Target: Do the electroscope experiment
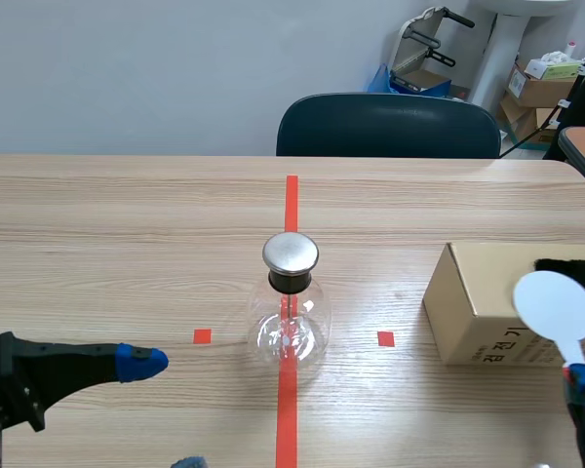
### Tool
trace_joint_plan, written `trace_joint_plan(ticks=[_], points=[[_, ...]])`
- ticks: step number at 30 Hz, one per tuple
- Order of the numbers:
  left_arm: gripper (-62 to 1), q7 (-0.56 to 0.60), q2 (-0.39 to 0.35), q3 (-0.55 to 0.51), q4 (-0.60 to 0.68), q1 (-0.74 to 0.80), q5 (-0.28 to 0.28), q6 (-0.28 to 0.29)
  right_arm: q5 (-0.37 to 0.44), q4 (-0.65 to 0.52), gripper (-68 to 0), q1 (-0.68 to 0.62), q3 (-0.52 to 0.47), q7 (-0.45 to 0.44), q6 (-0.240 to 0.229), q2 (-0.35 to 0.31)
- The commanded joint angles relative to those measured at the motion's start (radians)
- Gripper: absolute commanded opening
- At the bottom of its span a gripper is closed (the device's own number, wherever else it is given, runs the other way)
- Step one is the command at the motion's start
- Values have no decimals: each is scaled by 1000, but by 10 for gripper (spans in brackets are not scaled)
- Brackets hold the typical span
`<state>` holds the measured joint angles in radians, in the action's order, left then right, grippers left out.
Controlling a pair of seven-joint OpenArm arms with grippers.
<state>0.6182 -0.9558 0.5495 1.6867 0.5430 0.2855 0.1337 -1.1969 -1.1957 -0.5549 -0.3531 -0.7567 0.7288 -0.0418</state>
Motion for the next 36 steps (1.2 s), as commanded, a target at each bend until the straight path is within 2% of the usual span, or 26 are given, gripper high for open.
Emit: trace_joint_plan(ticks=[1,4,6,8,11,13,15,18,20,22,26,28,29,33,34,36], points=[[-157,14,-1,-2,23,6,2,4,21,-13,-658,-2,-6,60,54,-2],[-157,13,-1,-2,23,5,2,4,31,-13,-658,-8,-7,262,54,3],[-157,13,-1,-2,23,5,2,4,30,-13,-658,-14,-7,311,54,2],[-157,13,-1,-2,23,5,3,4,21,-13,-658,-16,-7,269,54,0],[-157,13,-1,-2,23,5,3,4,18,-13,-658,-16,-6,102,54,0],[-157,14,-1,-2,23,5,3,4,19,-13,-658,-16,-6,50,54,1],[-157,14,-1,-2,23,5,3,4,23,-13,-658,-18,-6,94,54,3],[-157,13,-1,-2,23,5,3,4,23,-13,-658,-25,-7,254,54,3],[-157,14,0,-2,23,5,3,4,22,-13,-658,-27,-8,310,54,2],[-157,14,0,-2,23,5,3,4,17,-13,-658,-27,-8,289,54,0],[-157,14,0,-2,23,5,3,4,14,-13,-658,-27,-6,111,54,0],[-157,14,0,-2,23,5,3,4,11,-13,-658,-29,-6,85,54,1],[-157,14,0,-2,23,5,3,4,11,-11,-658,-31,-6,104,53,1],[-157,15,0,-2,23,5,3,4,11,6,-658,-33,-9,288,51,-3],[-157,15,0,-2,23,5,3,4,10,6,-658,-33,-9,315,52,-7],[-157,15,0,-2,23,5,3,4,-8,6,-658,-32,-8,304,51,-23]])
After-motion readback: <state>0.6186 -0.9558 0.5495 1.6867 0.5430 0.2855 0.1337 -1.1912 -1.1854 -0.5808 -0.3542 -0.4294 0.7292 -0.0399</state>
